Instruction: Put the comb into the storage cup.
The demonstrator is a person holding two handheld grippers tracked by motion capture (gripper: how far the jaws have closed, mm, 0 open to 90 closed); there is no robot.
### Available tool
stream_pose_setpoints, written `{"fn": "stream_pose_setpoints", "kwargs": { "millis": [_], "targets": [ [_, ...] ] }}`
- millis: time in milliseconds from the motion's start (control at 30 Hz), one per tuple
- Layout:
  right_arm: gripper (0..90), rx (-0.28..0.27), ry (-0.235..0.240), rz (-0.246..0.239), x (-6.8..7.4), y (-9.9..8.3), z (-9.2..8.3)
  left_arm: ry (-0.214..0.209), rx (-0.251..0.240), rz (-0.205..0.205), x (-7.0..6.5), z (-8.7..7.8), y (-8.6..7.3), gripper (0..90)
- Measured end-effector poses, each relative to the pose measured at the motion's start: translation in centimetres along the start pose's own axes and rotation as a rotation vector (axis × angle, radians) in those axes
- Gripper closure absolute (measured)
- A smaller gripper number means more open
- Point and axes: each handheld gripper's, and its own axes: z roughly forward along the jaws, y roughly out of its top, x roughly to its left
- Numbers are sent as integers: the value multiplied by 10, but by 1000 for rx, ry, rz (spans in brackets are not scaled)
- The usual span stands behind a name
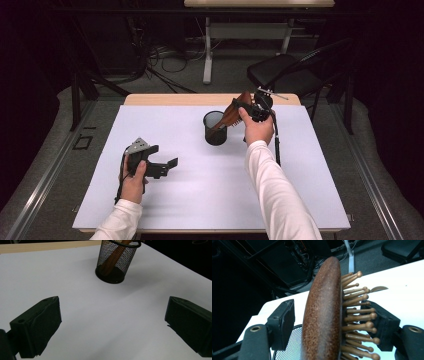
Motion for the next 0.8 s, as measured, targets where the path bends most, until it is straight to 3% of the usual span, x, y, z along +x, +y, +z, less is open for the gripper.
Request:
{"fn": "stream_pose_setpoints", "kwargs": {
  "millis": [333,533,800],
  "targets": [
    [283,-18,-9,-29,-1,4,-4,2,0,0,0,0,0,10],
    [277,-37,4,-6,-3,7,-8,4,-1,0,0,0,0,10],
    [268,-50,4,-9,-7,10,-11,5,0,1,0,0,0,10]
  ]
}}
